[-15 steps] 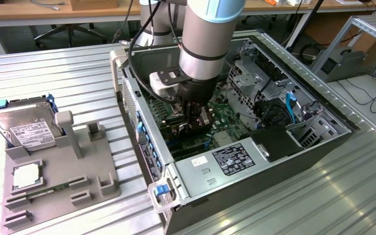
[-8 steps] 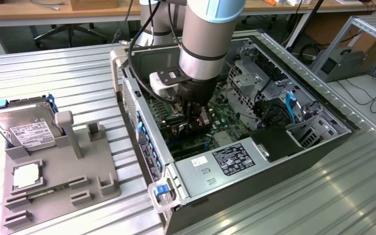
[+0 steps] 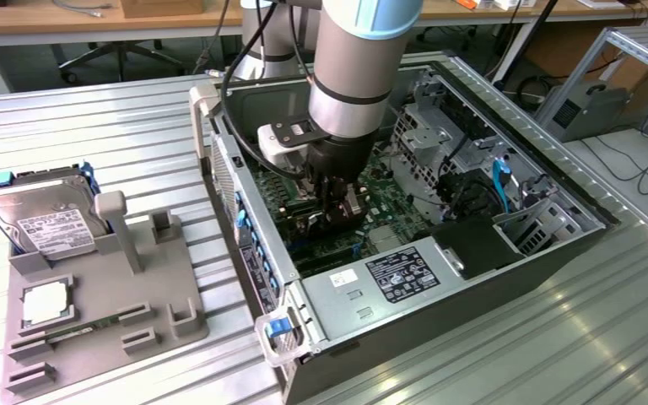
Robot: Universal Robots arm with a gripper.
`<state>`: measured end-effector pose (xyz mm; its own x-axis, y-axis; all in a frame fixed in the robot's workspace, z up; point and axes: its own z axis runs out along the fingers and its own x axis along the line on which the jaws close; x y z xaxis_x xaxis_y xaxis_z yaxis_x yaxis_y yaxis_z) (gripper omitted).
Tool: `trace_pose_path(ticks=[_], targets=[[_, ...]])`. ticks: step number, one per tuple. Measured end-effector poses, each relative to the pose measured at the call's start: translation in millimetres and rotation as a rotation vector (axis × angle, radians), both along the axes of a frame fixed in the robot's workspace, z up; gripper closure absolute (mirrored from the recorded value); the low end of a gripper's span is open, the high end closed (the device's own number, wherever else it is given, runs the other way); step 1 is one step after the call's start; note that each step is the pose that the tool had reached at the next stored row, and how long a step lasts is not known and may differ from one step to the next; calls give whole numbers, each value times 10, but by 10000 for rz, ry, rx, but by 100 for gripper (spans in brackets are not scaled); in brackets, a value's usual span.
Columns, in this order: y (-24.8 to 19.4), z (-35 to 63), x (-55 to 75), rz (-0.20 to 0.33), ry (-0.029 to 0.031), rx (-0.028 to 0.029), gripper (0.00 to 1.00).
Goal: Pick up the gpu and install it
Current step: 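Insert the gpu into the slot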
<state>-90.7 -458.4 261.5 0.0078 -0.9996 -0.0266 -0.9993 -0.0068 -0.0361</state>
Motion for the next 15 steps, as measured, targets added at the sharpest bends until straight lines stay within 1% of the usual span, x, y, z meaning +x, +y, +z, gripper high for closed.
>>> trace_pose_path(ticks=[6,8,15], targets=[[0,17,-1,10,-1,1,73],[-1,27,-1,10,2,-8,73],[-1,18,0,11,1,-4,73]])
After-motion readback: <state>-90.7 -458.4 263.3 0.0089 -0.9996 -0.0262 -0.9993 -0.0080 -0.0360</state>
